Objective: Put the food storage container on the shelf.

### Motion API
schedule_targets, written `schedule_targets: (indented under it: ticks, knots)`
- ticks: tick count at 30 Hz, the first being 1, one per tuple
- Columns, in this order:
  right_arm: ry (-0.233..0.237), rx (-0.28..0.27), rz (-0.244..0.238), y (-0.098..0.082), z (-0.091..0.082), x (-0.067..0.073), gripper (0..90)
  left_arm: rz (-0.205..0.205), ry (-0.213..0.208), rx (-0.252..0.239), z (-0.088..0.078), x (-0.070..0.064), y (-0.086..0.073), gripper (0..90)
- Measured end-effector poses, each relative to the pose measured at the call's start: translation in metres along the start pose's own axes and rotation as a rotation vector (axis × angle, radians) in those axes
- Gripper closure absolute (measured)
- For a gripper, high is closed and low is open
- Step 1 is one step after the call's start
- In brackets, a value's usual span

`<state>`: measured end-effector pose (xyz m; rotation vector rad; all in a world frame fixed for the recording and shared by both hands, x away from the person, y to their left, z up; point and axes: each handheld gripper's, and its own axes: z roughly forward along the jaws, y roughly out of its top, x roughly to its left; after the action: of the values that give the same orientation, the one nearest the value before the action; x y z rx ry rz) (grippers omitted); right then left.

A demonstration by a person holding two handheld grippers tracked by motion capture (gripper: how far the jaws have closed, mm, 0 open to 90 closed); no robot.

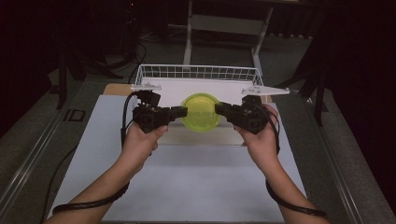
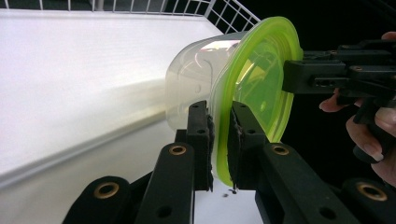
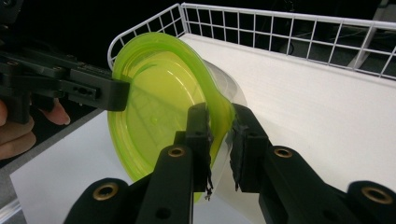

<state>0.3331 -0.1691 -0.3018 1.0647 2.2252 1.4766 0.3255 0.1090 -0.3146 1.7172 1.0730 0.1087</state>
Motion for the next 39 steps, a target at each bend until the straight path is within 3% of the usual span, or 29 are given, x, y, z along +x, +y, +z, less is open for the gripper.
schedule_targets:
  ticks: [7,18,24,29,32,39]
  knots:
    - [-0.038,0.015,-0.008,0.013,0.011,-0.007,78.6,-0.001,0.026,0.006,0.007,0.007,0.014,81.0]
    - [-0.051,0.069,0.040,0.025,0.031,-0.024,78.5,-0.078,0.016,0.024,0.024,0.028,0.025,80.4]
    - [-0.049,0.075,0.059,0.028,0.036,-0.028,78.9,-0.071,0.024,0.023,0.027,0.031,0.028,79.9]
    - [-0.045,0.097,0.065,0.033,0.042,-0.033,79.2,-0.070,0.033,0.000,0.027,0.032,0.030,71.5]
    - [-0.041,0.115,0.073,0.037,0.045,-0.033,79.3,-0.045,0.054,-0.020,0.026,0.031,0.031,69.8]
    - [-0.040,0.136,0.096,0.043,0.048,-0.037,79.2,-0.059,0.060,-0.041,0.026,0.033,0.032,69.6]
